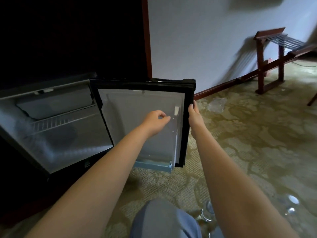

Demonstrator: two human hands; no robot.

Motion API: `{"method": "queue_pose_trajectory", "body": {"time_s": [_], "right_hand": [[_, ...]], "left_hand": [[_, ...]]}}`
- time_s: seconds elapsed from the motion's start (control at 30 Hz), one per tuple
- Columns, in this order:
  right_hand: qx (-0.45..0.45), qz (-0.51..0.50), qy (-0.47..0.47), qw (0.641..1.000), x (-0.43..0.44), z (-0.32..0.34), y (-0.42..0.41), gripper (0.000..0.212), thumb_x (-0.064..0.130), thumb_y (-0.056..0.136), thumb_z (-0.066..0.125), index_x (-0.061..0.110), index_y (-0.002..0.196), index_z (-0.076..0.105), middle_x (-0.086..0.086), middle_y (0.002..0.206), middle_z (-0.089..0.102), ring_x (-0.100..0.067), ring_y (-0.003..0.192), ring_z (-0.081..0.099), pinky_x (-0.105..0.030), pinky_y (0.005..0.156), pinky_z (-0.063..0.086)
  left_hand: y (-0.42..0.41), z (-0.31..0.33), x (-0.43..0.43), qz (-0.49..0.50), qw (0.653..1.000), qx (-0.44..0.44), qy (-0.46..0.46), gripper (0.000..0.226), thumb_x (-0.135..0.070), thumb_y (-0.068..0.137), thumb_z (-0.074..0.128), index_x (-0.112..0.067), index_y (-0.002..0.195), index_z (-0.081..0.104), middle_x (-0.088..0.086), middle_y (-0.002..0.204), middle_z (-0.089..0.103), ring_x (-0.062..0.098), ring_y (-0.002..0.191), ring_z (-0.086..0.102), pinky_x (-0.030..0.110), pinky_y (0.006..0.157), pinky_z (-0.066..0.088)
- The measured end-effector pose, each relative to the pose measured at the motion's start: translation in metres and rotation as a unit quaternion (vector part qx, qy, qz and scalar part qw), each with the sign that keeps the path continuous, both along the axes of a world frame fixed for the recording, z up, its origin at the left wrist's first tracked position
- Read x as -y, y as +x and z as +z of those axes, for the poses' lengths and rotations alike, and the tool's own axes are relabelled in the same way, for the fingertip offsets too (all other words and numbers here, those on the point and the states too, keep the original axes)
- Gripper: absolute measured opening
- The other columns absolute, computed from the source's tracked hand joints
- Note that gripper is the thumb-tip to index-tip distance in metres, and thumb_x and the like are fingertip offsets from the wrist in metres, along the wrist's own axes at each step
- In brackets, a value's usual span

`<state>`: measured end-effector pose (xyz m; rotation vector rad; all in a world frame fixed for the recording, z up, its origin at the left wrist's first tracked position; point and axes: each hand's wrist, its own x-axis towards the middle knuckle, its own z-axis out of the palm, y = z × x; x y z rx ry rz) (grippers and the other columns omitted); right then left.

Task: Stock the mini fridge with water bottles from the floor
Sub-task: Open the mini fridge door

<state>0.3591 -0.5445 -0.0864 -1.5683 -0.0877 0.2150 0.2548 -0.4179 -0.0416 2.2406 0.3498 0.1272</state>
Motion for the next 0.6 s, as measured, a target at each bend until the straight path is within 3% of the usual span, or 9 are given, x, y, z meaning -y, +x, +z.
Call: {"method": "queue_pose_trajectory", "body": {"time_s": [0.13, 0.23, 0.3, 0.37, 0.4, 0.43, 0.5, 0.6], "right_hand": [[-0.003, 0.008, -0.037, 0.999, 0.000, -0.003, 0.004, 0.055, 0.040, 0.103, 0.030, 0.031, 0.153, 0.012, -0.001, 0.159, 0.020, -0.026, 0.145, 0.022, -0.045, 0.116, 0.023], [0.000, 0.015, -0.104, 0.994, 0.013, -0.022, -0.003, 0.055, 0.037, 0.100, 0.041, 0.019, 0.150, 0.025, -0.005, 0.152, 0.035, -0.024, 0.134, 0.039, -0.040, 0.108, 0.036], [-0.038, 0.022, -0.133, 0.990, 0.027, -0.043, -0.014, 0.046, 0.032, 0.099, 0.045, 0.013, 0.141, 0.041, -0.009, 0.132, 0.054, -0.019, 0.104, 0.057, -0.029, 0.083, 0.047], [-0.085, 0.045, -0.170, 0.981, 0.046, -0.069, -0.029, 0.038, 0.028, 0.099, 0.047, 0.008, 0.130, 0.051, -0.007, 0.102, 0.063, -0.014, 0.073, 0.059, -0.022, 0.057, 0.042], [-0.095, 0.052, -0.203, 0.973, 0.056, -0.084, -0.036, 0.035, 0.027, 0.098, 0.048, 0.007, 0.126, 0.055, -0.006, 0.093, 0.064, -0.014, 0.068, 0.058, -0.022, 0.053, 0.040], [-0.096, 0.057, -0.242, 0.964, 0.067, -0.099, -0.043, 0.032, 0.027, 0.097, 0.049, 0.008, 0.122, 0.058, -0.005, 0.089, 0.064, -0.017, 0.069, 0.060, -0.024, 0.053, 0.043], [-0.082, 0.072, -0.320, 0.941, 0.089, -0.124, -0.057, 0.033, 0.028, 0.095, 0.052, 0.007, 0.118, 0.061, -0.007, 0.093, 0.065, -0.022, 0.082, 0.062, -0.032, 0.068, 0.051], [-0.066, 0.093, -0.419, 0.901, 0.122, -0.149, -0.080, 0.039, 0.029, 0.095, 0.052, 0.008, 0.128, 0.055, -0.011, 0.118, 0.062, -0.025, 0.103, 0.058, -0.029, 0.079, 0.043]], "left_hand": [[-0.005, -0.015, 0.005, -0.022, 0.999, -0.031, -0.016, 0.029, -0.026, 0.095, 0.052, -0.005, 0.113, 0.061, 0.009, 0.110, 0.060, 0.023, 0.103, 0.055, 0.031, 0.084, 0.042], [-0.009, -0.031, 0.015, -0.029, 0.998, -0.055, -0.008, 0.028, -0.026, 0.095, 0.053, -0.005, 0.111, 0.062, 0.006, 0.103, 0.059, 0.020, 0.096, 0.055, 0.027, 0.079, 0.041], [-0.012, -0.042, 0.026, -0.056, 0.994, -0.094, 0.001, 0.027, -0.027, 0.095, 0.053, -0.006, 0.109, 0.063, 0.006, 0.098, 0.059, 0.019, 0.091, 0.054, 0.028, 0.077, 0.041], [-0.016, -0.055, 0.039, -0.099, 0.984, -0.148, 0.011, 0.027, -0.027, 0.094, 0.053, -0.006, 0.107, 0.063, 0.008, 0.096, 0.060, 0.020, 0.087, 0.055, 0.030, 0.075, 0.043], [-0.019, -0.062, 0.046, -0.119, 0.977, -0.174, 0.018, 0.027, -0.028, 0.094, 0.053, -0.005, 0.105, 0.063, 0.008, 0.096, 0.060, 0.020, 0.085, 0.055, 0.029, 0.072, 0.043], [-0.022, -0.069, 0.052, -0.135, 0.972, -0.193, 0.024, 0.029, -0.028, 0.094, 0.053, -0.004, 0.104, 0.064, 0.008, 0.096, 0.060, 0.020, 0.085, 0.056, 0.028, 0.070, 0.043], [-0.028, -0.083, 0.065, -0.155, 0.965, -0.209, 0.029, 0.031, -0.028, 0.093, 0.054, -0.002, 0.105, 0.065, 0.009, 0.098, 0.061, 0.021, 0.086, 0.057, 0.027, 0.072, 0.042], [-0.038, -0.108, 0.084, -0.167, 0.960, -0.223, 0.019, 0.031, -0.028, 0.093, 0.054, -0.003, 0.110, 0.063, 0.008, 0.103, 0.059, 0.020, 0.088, 0.055, 0.031, 0.078, 0.043]]}}
